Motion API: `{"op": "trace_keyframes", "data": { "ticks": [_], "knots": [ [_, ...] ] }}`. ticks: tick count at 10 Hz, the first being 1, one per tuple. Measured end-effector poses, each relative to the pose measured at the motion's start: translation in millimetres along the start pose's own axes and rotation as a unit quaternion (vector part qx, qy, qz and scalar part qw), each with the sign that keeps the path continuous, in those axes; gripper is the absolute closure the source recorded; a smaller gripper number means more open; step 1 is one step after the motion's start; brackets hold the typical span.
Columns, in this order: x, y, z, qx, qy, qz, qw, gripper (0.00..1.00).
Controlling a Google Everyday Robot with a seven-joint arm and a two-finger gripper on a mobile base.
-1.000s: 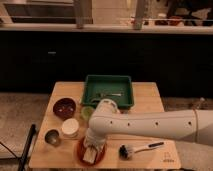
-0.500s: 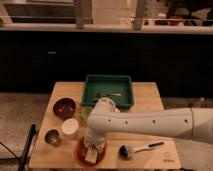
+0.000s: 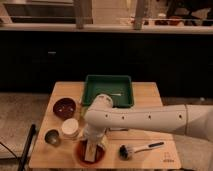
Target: Place eraser in red bowl
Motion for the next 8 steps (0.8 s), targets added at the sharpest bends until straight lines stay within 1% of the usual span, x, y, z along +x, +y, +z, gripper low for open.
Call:
{"op": "trace_keyframes", "data": {
  "ticks": [2, 4, 8],
  "knots": [
    [3, -1, -3, -0.002, 0.003, -0.003, 1.0, 0.2],
    [8, -6, -9, 0.001, 0.009, -0.005, 0.9999, 0.2],
    [21, -9, -28, 0.006, 0.028, 0.001, 0.9996, 0.2]
  ]
}}
